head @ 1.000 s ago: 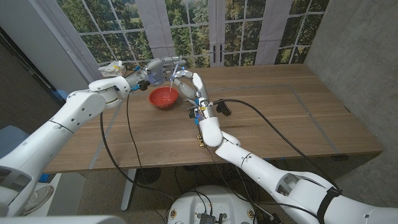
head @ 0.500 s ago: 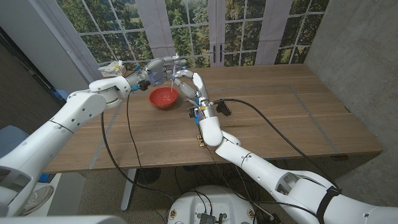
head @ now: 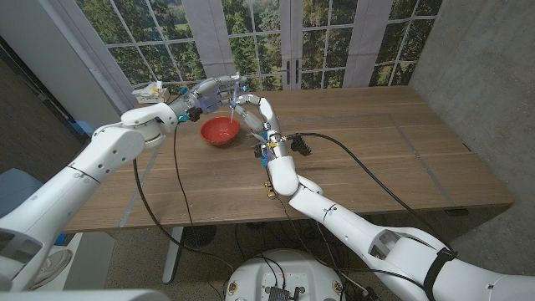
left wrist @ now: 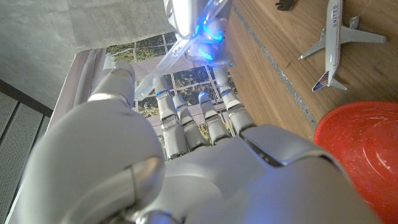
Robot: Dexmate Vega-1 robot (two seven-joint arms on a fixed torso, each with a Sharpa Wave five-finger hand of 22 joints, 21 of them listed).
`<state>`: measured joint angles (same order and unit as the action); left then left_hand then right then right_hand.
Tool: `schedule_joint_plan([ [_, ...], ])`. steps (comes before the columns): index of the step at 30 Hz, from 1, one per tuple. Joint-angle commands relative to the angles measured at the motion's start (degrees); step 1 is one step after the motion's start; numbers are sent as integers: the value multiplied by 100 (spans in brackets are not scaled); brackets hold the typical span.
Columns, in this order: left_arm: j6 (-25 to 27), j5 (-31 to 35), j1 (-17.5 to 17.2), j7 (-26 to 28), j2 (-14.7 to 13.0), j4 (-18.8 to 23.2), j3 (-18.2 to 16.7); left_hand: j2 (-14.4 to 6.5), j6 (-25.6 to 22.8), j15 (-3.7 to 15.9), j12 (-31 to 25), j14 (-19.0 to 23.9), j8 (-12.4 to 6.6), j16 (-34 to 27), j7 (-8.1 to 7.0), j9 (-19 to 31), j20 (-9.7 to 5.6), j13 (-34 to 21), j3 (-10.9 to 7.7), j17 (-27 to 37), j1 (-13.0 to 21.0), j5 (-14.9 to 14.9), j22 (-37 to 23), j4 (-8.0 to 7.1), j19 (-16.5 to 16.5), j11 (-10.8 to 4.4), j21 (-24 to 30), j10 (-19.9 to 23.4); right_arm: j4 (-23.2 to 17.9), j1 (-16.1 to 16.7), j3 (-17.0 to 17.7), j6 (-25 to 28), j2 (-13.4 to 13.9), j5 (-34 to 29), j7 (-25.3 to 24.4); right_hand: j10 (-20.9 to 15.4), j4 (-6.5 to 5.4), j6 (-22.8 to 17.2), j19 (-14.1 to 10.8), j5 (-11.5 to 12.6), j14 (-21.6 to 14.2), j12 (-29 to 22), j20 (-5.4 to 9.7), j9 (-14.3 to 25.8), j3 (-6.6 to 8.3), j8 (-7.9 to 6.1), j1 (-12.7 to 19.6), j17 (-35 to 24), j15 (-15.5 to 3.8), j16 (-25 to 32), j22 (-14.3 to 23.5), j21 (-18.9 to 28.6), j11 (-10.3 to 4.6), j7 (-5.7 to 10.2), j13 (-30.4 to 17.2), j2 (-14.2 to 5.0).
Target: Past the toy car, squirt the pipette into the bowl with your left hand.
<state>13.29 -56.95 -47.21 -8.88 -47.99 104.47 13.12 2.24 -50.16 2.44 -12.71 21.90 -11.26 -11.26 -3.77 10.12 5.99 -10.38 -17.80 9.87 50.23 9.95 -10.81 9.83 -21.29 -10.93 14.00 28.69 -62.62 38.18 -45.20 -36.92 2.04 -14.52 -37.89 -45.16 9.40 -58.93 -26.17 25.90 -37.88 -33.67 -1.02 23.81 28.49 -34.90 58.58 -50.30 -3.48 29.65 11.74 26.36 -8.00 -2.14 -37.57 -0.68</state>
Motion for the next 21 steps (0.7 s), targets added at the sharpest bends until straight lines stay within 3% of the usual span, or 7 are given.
schedule_joint_plan([
  [1,-21,-7,-159,678,101,173,-104,-4,5,314,-19,75,9,-52,-30,14,-60,-13,-26,10,89,4,-21,-9,-73,-20,28,98,174,-105,4,-19,-61,89,-1,-64,-7,-20,36,39,-68,7,10,7,26,-42,-49,-27,-819,-27,7,30,-41,22,-10,13],
  [6,43,-128,-154,799,180,169,-120,-28,-179,355,-11,145,-28,-57,-50,9,-113,-11,-26,15,124,11,-24,-25,-120,-14,39,156,216,-129,-10,-59,-54,58,-37,-67,-1,-27,43,42,-76,10,10,5,27,-44,-51,-39,-820,-34,6,39,-45,21,-6,26],
  [9,132,-181,-82,735,170,120,-84,-187,-277,365,-11,151,-27,-51,-29,6,-85,-11,-79,32,172,25,-30,-61,-111,-11,32,224,256,-144,-16,-105,-57,72,-32,-54,-1,-36,55,45,-70,15,9,1,33,-46,-51,-50,-821,-46,5,43,-46,18,-7,22],
  [12,198,-187,17,571,130,50,-24,-197,-282,382,7,173,-15,-53,-21,5,-101,-11,-78,31,178,22,-32,-61,-114,-20,32,203,295,-162,-26,-135,-56,43,-53,-68,-4,-26,57,46,-71,14,7,1,35,-43,-55,-60,-818,-52,5,50,-52,24,-1,21],
  [21,306,-251,218,222,101,-110,73,-411,-460,305,99,81,-25,17,139,39,-37,-18,-146,26,297,17,-42,-54,-47,54,0,57,450,-232,-52,-261,-84,-50,-170,-55,2,-52,74,50,-79,15,4,-20,42,-43,-55,-86,-826,-70,4,65,-60,47,-14,30],
])
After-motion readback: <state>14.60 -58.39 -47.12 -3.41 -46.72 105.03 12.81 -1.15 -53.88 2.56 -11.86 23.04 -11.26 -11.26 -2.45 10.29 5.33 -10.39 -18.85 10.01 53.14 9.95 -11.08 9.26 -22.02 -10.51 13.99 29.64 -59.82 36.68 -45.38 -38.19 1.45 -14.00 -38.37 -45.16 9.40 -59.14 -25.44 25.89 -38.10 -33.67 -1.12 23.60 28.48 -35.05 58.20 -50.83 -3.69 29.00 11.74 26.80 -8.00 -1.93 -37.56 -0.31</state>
